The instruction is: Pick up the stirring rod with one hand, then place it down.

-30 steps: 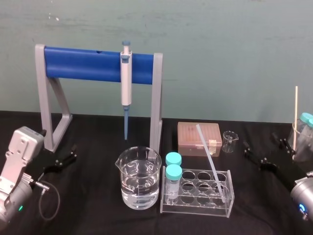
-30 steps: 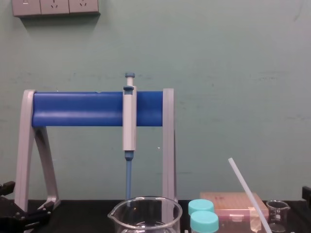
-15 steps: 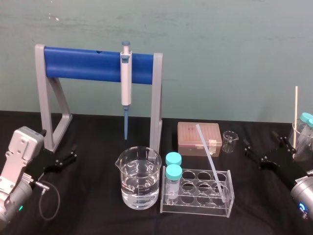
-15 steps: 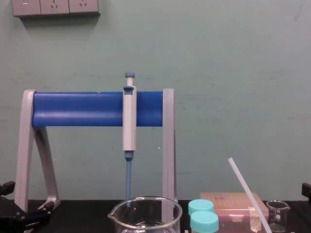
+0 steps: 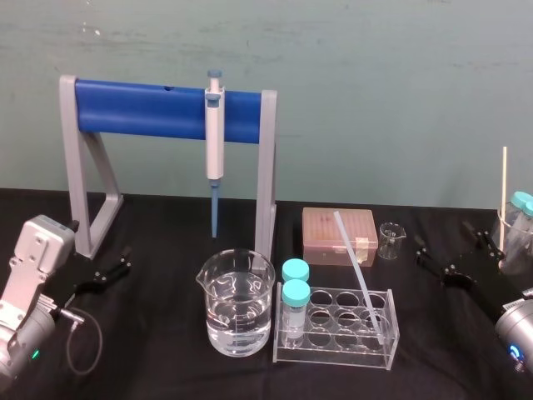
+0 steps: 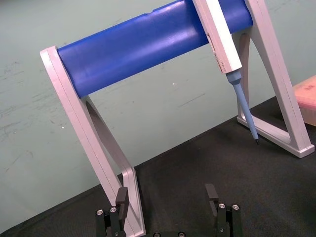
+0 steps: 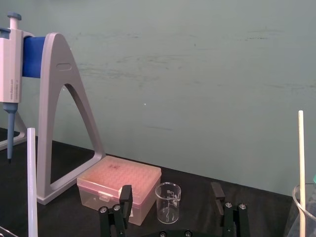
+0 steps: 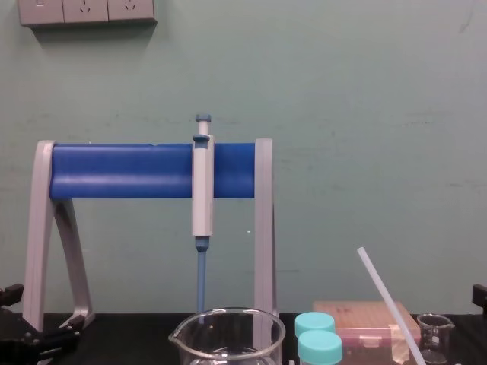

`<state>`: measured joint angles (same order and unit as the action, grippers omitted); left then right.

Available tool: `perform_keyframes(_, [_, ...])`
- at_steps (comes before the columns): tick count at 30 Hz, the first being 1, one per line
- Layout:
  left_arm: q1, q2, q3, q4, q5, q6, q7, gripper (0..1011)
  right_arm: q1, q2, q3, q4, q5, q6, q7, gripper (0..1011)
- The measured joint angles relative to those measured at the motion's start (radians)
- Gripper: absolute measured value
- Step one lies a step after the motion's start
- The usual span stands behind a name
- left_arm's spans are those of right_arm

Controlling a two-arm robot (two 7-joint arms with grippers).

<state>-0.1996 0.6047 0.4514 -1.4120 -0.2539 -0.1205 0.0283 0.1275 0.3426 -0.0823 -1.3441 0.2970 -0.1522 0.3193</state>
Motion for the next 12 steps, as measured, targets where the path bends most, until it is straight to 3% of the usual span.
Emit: perform_keyframes(12, [0.000,0.000,0.000,0.000,0.000,0.000,0.000,1000,0.000,0.000,0.000,0.000,0.000,-0.001,0.000,1003])
